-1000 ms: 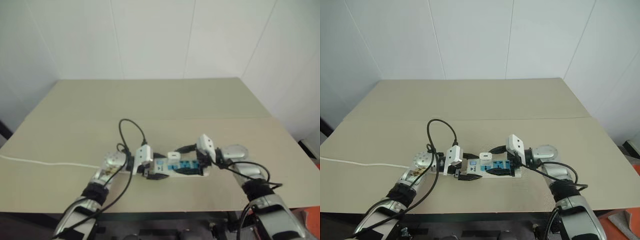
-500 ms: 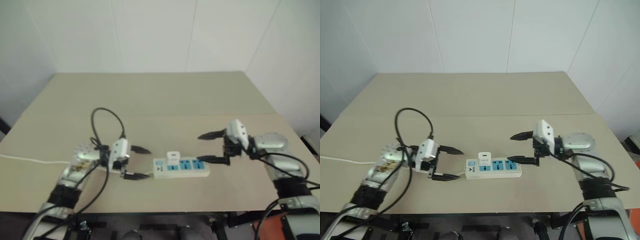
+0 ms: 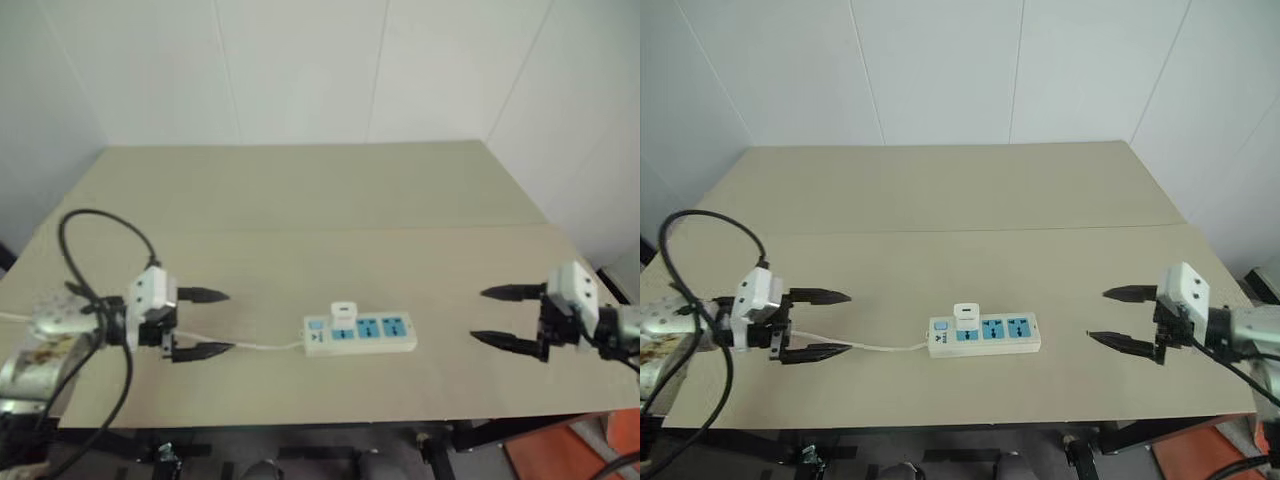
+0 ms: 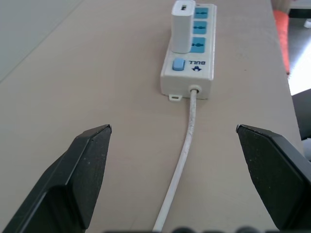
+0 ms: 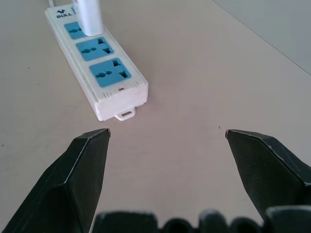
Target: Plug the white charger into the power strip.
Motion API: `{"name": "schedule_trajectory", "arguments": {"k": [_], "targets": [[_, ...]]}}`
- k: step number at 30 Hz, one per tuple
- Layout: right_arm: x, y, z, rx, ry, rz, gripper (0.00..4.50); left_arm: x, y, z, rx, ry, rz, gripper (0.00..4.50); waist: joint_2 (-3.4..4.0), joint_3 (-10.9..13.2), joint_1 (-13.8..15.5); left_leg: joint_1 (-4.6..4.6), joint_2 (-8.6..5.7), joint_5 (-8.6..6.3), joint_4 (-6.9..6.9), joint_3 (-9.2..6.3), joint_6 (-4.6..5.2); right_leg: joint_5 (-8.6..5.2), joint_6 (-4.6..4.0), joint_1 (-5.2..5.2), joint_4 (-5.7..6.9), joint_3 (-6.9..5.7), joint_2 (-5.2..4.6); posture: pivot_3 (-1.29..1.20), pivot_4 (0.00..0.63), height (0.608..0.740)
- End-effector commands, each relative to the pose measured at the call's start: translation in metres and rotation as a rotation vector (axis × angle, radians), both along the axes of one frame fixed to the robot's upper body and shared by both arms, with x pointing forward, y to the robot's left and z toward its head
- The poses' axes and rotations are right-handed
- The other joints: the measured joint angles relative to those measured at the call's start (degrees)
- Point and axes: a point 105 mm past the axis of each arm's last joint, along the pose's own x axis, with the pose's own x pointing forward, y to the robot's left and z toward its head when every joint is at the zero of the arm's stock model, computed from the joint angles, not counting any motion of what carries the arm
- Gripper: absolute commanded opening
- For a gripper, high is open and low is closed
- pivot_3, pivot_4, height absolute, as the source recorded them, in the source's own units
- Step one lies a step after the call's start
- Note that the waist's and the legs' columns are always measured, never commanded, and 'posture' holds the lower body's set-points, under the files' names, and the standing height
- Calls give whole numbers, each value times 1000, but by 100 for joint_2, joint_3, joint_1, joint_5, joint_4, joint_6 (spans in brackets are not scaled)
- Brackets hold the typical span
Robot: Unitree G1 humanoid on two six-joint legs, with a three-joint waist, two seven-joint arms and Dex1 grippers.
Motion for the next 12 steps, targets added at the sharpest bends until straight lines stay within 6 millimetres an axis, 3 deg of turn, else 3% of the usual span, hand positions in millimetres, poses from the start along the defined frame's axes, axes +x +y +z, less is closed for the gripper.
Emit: {"name": "schedule_trajectory", "arguments": {"k": [1,12], "targets": [[-2,0,21,10,-79,-25,4500,-4,-5,12,-12,-47,-4,4485,0,0,-1,1,0,2,0,1,-3,-1,2,1,-1,1,1,0,150,740],[-11,9,16,22,-46,-38,4500,-6,-15,4,-5,-21,-27,4485,-1,0,6,-4,1,3,0,5,-3,0,0,-4,-2,5,4,0,150,740]]}}
